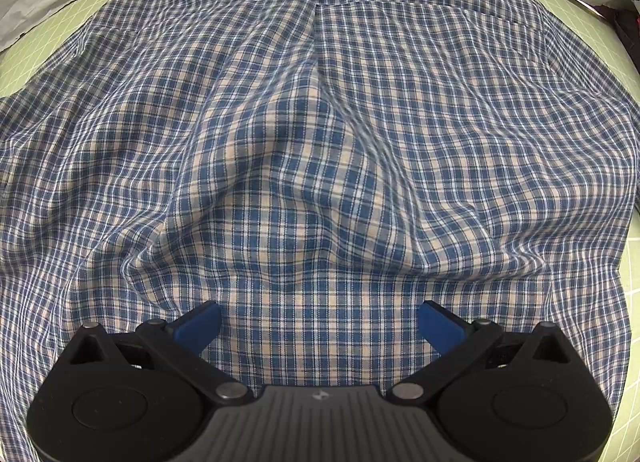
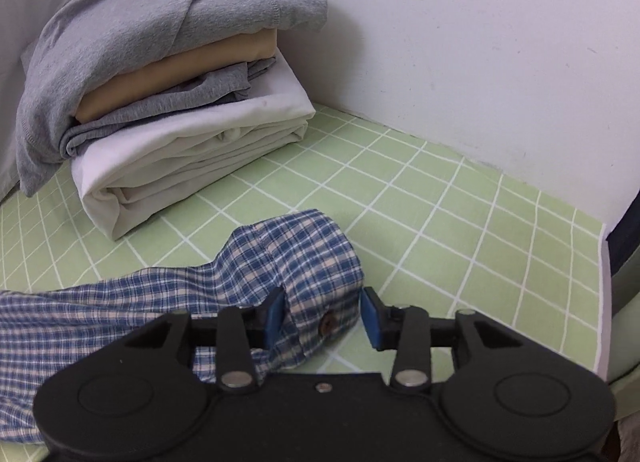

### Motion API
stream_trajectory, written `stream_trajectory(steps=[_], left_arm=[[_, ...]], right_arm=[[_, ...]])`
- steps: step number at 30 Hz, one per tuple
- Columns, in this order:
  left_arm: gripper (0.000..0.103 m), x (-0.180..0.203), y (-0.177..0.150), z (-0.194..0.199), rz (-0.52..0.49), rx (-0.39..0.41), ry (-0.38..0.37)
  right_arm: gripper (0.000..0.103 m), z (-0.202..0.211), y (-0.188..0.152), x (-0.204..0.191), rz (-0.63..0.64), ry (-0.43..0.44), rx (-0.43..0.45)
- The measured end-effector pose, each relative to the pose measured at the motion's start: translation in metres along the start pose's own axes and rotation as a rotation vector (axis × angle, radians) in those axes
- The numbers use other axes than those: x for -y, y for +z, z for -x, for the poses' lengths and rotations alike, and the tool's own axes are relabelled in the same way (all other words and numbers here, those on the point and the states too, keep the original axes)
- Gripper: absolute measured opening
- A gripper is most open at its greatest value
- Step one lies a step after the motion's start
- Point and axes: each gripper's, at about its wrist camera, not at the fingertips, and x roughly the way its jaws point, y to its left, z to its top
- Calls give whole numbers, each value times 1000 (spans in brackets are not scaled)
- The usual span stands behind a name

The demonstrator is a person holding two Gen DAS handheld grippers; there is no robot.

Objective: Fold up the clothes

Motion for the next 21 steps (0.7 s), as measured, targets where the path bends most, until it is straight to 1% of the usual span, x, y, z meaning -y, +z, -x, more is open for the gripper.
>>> stream_trajectory(steps=[2, 3, 4, 5, 8, 9, 12, 15, 17, 21], left_arm=[[103, -7, 3, 3, 29, 12, -6], [103, -11, 5, 5, 43, 18, -10], [103, -14, 7, 6, 57, 24, -13], [103, -18, 8, 8, 71, 30, -16], [103, -29, 13, 14, 117, 50, -25], [103, -37, 17, 18, 143, 68, -20], [103, -62, 27, 23, 193, 105, 32], [103, -94, 43, 22, 258, 121, 73], [103, -109, 54, 12, 313, 129, 75], [103, -124, 82, -17, 370, 119, 94]], right_arm=[[52, 7, 5, -8, 16, -5, 28], [64, 10, 7, -12, 24, -7, 42], [77, 14, 6, -21, 48, 19, 50], [81, 17, 5, -30, 71, 44, 58], [84, 28, 3, -58, 141, 121, 83], [85, 31, 2, -67, 165, 147, 90], [86, 29, -7, -112, 254, 304, 34], [86, 26, -18, -154, 320, 432, -5], [86, 28, -21, -185, 371, 498, -2], [86, 31, -27, -248, 472, 629, 4]])
